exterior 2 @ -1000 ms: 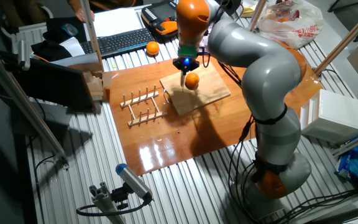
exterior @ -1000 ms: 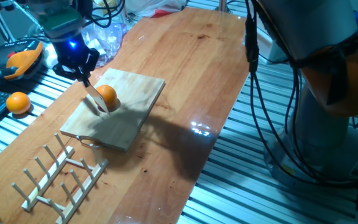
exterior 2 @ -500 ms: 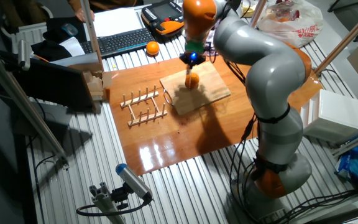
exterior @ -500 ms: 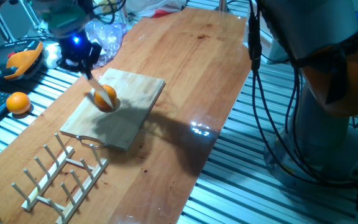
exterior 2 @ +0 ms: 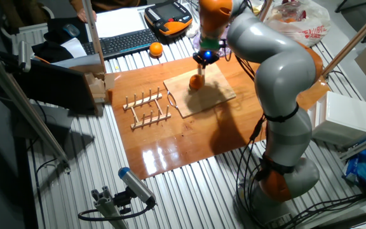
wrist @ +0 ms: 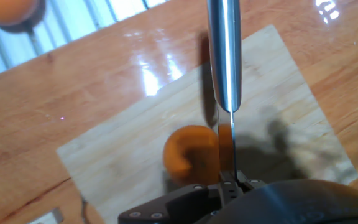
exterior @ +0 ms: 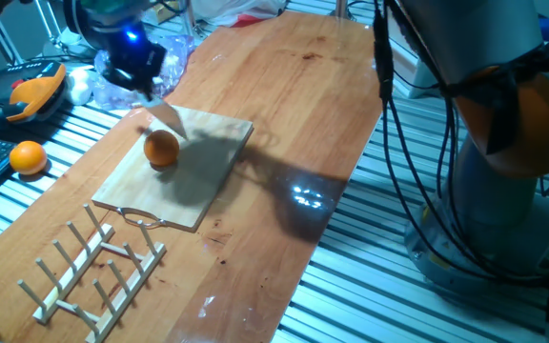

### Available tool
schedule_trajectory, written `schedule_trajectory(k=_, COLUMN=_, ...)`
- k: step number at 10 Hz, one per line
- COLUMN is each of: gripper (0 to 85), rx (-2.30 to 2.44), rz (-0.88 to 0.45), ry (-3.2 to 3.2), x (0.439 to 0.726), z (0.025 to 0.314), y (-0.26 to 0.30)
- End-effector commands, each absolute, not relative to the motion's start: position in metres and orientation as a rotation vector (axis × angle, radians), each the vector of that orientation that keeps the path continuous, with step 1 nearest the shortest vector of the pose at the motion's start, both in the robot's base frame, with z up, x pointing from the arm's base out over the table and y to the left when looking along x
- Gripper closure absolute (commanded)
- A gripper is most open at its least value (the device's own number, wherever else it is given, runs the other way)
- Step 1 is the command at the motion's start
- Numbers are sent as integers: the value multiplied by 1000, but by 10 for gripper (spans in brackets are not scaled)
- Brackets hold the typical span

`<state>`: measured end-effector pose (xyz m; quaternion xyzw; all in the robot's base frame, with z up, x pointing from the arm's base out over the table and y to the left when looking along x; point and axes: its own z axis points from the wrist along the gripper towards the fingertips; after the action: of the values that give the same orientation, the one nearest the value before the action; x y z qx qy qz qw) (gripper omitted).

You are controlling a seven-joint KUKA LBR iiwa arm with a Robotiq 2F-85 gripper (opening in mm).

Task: Chop the orange

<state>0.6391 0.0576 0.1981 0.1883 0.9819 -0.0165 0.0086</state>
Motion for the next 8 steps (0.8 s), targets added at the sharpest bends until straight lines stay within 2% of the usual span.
schedule_trajectory(k=1, gripper=850, rx=582, rz=-48, ry=3068, x=638, z=196, y=61)
schedule_trajectory(k=8, gripper=850, rx=560, rz=-39, ry=3043, x=637, z=178, y=75)
